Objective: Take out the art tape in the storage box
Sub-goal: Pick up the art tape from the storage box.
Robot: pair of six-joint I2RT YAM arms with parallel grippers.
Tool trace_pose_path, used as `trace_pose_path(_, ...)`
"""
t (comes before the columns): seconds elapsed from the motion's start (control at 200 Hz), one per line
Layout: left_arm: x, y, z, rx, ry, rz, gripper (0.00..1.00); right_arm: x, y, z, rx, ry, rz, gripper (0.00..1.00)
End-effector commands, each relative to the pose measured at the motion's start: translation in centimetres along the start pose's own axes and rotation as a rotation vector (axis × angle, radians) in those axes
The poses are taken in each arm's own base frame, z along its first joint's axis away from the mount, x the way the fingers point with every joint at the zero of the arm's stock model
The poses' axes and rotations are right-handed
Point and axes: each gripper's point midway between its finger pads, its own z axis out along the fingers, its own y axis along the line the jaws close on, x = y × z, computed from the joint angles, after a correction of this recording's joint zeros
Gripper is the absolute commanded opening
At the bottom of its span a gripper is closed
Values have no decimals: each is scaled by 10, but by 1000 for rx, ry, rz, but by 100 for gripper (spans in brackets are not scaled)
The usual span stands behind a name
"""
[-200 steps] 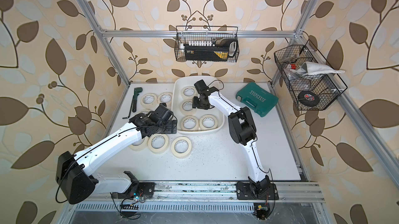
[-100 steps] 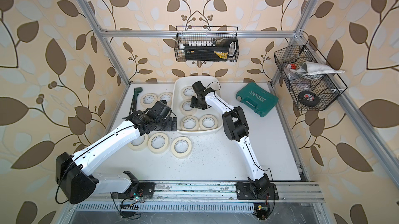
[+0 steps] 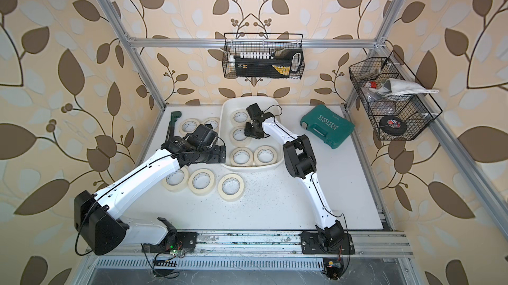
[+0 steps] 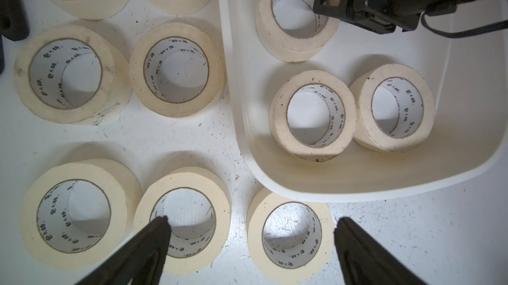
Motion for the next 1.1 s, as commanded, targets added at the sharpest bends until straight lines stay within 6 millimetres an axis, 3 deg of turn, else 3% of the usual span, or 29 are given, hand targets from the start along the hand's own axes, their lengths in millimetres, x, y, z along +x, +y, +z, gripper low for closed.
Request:
trace_pose_path(0.0,-11,-3,-6,12,-6,8,97,-4,-7,6,7,-2,19,26)
trace_pose_path(0.105,-11,-4,-4,21,8,-3,97,-6,-6,0,-6,-7,17,16)
trace_pose_path(0.275,-15,-7,-2,38,21,-13,97,-12,-6,-24,-15,-28,-3,8)
trace_pose_path(0.435,-22,-14,-3,55,32,-12,97,-21,-15,-62,13,-70,-44,5)
trace_pose_path(0.46,-21,-16,6,46,56,-9,97,-22,-16,-70,17,-78,-51,5)
trace_pose_path(0.625,-30,-29,13,71,83,-12,98,-24,-28,-116,76,-127,-119,3)
trace_pose_path(0.87,-49,-54,16,141,121,-22,98,-5,-42,-174,139,-134,-195,3)
trace_pose_path(1.095,-56,-89,17,279,169,1,94,22,-53,-205,151,-120,-204,3)
